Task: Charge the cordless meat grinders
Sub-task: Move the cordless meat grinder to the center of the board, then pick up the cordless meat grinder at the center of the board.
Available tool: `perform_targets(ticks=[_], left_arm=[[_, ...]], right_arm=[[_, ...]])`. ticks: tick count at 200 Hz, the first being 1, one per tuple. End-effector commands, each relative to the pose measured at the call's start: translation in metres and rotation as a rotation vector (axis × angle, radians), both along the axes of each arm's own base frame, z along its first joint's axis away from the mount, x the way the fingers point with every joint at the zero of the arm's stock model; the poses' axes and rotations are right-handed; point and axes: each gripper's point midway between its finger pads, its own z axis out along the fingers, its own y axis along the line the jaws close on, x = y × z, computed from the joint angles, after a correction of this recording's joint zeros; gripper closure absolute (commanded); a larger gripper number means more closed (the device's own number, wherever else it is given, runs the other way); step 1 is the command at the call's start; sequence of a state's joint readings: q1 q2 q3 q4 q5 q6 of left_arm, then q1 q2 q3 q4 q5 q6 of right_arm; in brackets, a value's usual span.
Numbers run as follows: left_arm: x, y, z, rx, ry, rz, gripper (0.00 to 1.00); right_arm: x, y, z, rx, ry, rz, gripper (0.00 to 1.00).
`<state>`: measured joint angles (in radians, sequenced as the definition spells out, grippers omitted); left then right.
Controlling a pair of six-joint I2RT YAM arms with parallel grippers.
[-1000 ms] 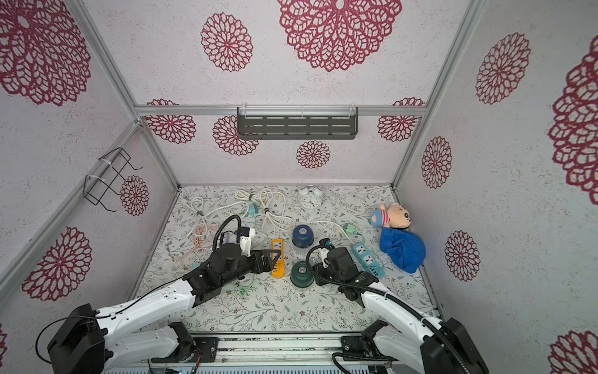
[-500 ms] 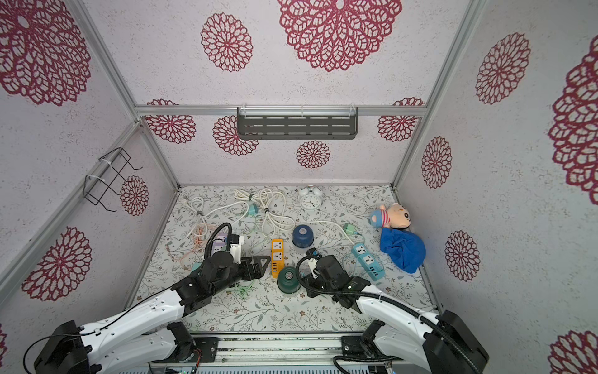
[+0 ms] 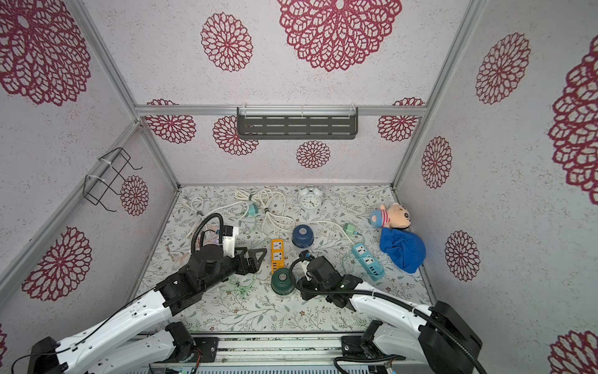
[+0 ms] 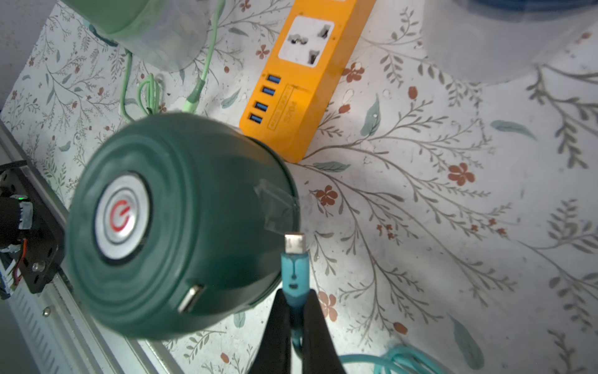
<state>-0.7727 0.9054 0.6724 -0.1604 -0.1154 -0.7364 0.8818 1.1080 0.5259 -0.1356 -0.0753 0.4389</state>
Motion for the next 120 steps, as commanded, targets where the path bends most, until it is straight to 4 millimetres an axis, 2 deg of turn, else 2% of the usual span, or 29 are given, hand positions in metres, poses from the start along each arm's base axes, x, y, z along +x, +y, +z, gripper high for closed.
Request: perform_targets(ticks=[1,19,38,56,70,83,107,120], left_arm=[[0.001,0.019,-0.018,0.005,0.041,0.083,0.03],[0.000,0.018,-0.022,-0.057,-0.057,0.073,0.03],[-0.005,0.021,-0.026,0.002,-0.140,0.062,0.03],[-0.007,0.021,-0.023,0.051,-0.183,0.032,0.03],[-0.002,0.033,-0.034,0.087,-0.132,0.110,0.03],[-0.003,0.027,-0.044,0.097,-0.104,0.072,0.00],[-0.007,0.020,-0.082,0.163,0.060,0.050,0.20],[-0.012,0.009,-0.099,0.208,0.111,0.027,0.25]], right_arm=[[0.006,-0.015,0.002,-0.032,-0.045,-0.054,1.00],[0.008,-0.024,-0.006,-0.051,-0.099,-0.061,1.00],[0.020,-0.037,-0.008,-0.073,-0.120,-0.141,1.00],[0.028,-0.029,0.001,-0.027,-0.133,-0.132,1.00],[0.034,-0.024,0.000,-0.026,-0.152,-0.122,1.00],[0.036,-0.018,-0.005,-0.032,-0.138,-0.111,1.00],[0.037,-0.007,-0.009,-0.008,-0.110,-0.088,1.00],[0.037,-0.007,-0.011,-0.006,-0.101,-0.096,1.00]])
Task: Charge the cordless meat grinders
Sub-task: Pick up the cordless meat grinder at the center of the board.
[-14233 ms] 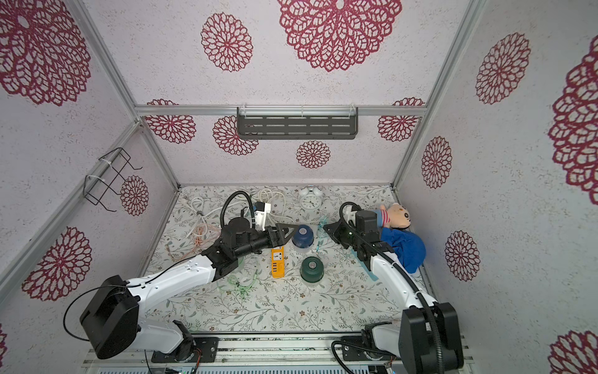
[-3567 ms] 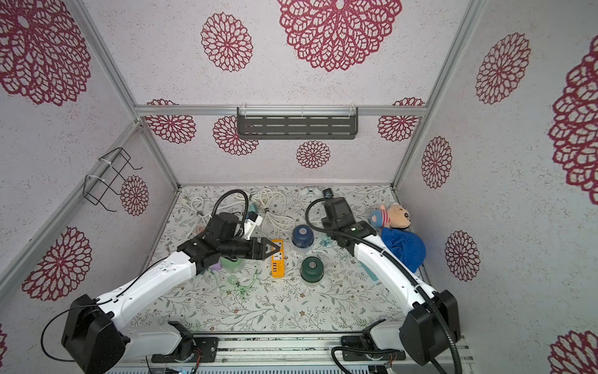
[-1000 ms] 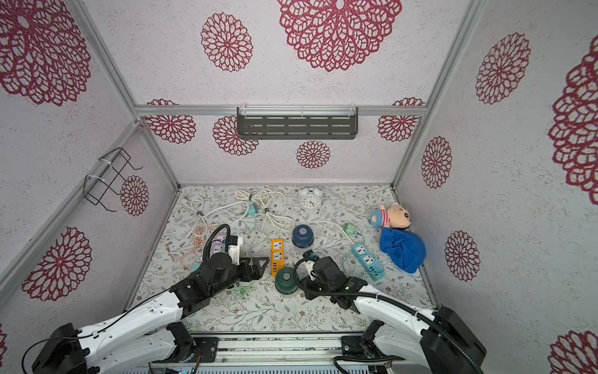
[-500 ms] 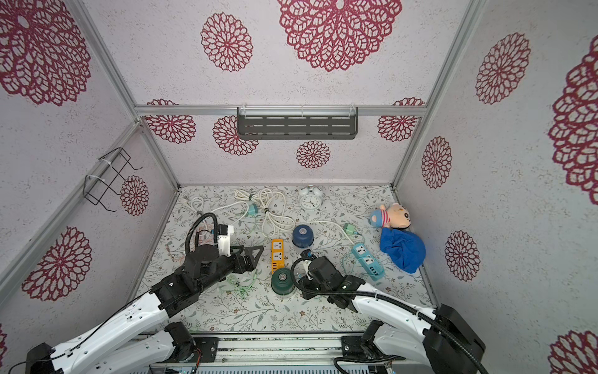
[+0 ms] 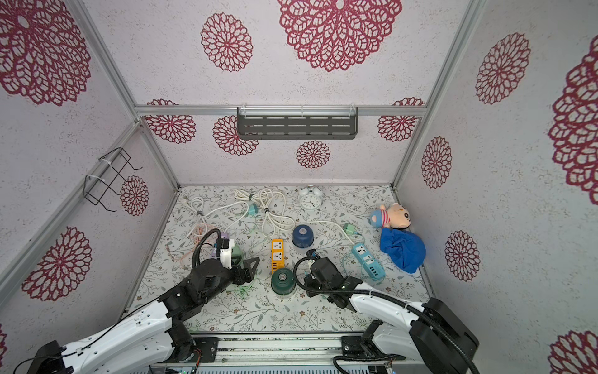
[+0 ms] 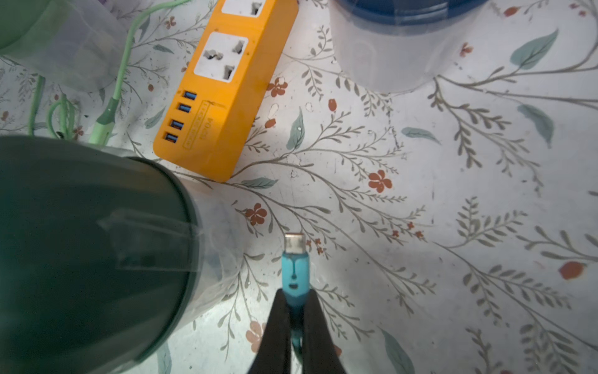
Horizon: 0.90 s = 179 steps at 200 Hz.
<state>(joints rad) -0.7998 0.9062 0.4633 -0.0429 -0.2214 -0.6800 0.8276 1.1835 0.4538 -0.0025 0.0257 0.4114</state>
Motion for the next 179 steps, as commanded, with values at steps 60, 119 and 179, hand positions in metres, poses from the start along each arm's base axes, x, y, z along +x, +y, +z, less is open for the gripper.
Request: perform_targets(ticks=[60,119,179], left_arm=[[0.006,-0.035,-0.044,0.083,0.098,0.016,0.23],[0.016,-0.064,-0.057,0.068,0.125,-0.030,0.23],[0.021,-0.093,-0.047,0.055,0.098,-0.081,0.22]], right_arm=[[0.009,0.006,0.021,0.047,-0.052,-0.006,1.00],[0.002,-0.007,0.022,0.044,-0.060,-0.019,1.00],[-0.001,-0.025,0.018,0.034,-0.057,-0.051,1.00]])
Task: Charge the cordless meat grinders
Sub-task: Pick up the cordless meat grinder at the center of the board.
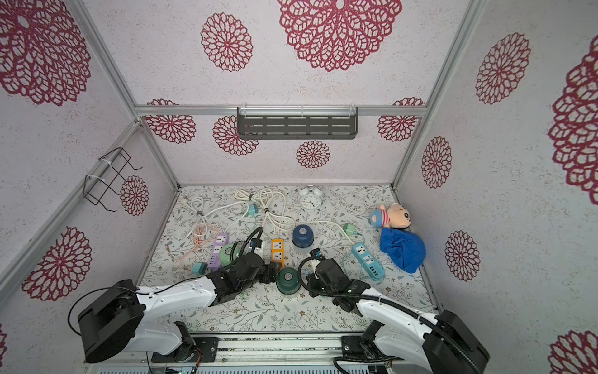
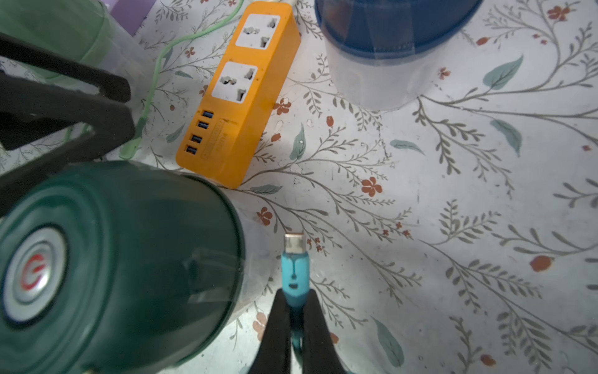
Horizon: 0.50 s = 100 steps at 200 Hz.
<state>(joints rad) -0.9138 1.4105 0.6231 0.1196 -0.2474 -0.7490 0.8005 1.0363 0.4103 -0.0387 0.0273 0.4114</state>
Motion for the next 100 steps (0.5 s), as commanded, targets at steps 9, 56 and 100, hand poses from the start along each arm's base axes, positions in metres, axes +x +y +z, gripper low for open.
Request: perform_targets(ticks=[9,56,100], left_arm=[[0.004,-0.014,0.020,-0.034,-0.051,-0.003,0.21],[-0.019,0.027,0.038,-0.028,-0.148,0.038,0.03],[-0.070,0.028,0.037,0.011,-0.349,-0.059,0.03]], right_arm=[[0.001,-0.011,0.002,-0.004,-0.012,-0.025,1.00],[0.008,-0.012,0.000,0.006,0.009,-0.038,1.00],[0.026,-0.006,-0.003,0.009,0.040,-0.033,1.00]])
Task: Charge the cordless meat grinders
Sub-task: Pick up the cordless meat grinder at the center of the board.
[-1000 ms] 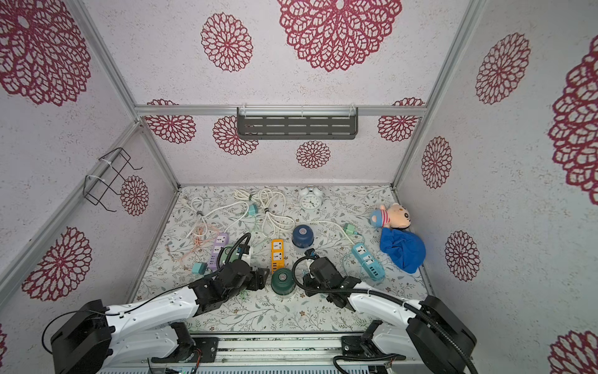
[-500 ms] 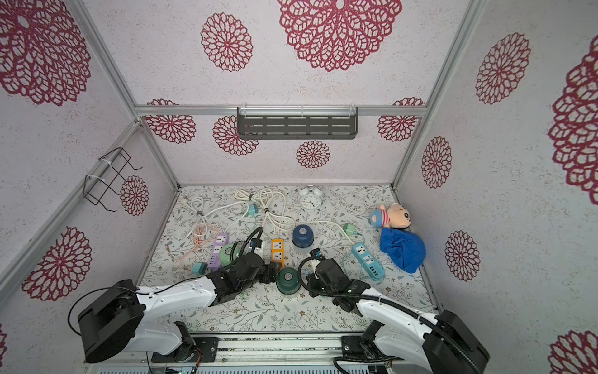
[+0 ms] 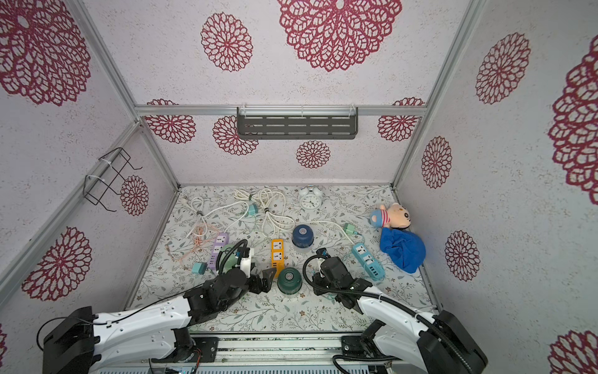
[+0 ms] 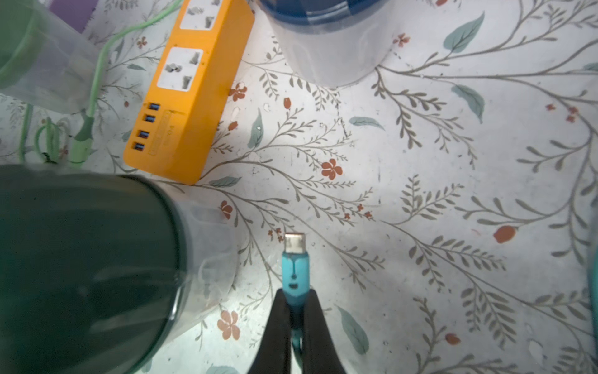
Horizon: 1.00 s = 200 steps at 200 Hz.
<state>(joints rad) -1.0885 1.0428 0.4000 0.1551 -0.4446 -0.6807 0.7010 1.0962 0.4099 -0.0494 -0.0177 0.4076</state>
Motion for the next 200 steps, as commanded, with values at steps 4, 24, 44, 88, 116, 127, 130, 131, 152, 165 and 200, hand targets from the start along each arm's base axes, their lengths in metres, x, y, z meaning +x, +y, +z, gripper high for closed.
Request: perform_targets(ticks=[4,24,44,88,116,127,130,131,152,165,200], left_arm=[[-0.023,0.000,-0.006,0.050,-0.150,-0.012,0.03],[-0.038,-0.018,-0.019,0.100,-0.213,-0.036,0.03],[-0.049,-0.038,-0.039,0.165,-0.260,-0.049,0.03],[-0.050,-0.044,-0.064,0.039,-0.341,0.018,0.03],[-0.047,-0.052,-0.072,0.027,-0.348,0.011,0.03],[-0.045,-0.052,-0.074,0.015,-0.334,0.014,0.03],[-0.045,-0.052,-0.074,0.011,-0.331,0.013,0.03],[-0.044,-0.052,-0.074,0.009,-0.330,0.012,0.03],[-0.042,-0.058,-0.068,0.003,-0.333,-0.033,0.03],[-0.039,-0.063,-0.065,-0.006,-0.330,-0.064,0.03],[-0.022,-0.068,-0.070,-0.020,-0.284,-0.103,0.03]], right_arm=[[0.017,0.014,0.016,0.034,-0.033,0.034,1.00],[0.023,0.019,0.015,0.031,-0.022,0.047,1.00],[0.028,0.026,0.014,0.042,-0.013,0.060,1.00],[0.037,0.041,0.009,0.077,0.018,0.091,1.00],[0.042,0.050,0.011,0.091,0.028,0.104,1.00],[0.044,0.052,0.012,0.092,0.026,0.106,1.00],[0.045,0.052,0.013,0.094,0.024,0.106,1.00],[0.045,0.052,0.013,0.094,0.025,0.105,1.00],[0.046,0.054,0.014,0.096,0.021,0.109,1.00],[0.045,0.055,0.013,0.102,0.024,0.115,1.00],[0.043,0.057,0.008,0.108,0.038,0.130,1.00]])
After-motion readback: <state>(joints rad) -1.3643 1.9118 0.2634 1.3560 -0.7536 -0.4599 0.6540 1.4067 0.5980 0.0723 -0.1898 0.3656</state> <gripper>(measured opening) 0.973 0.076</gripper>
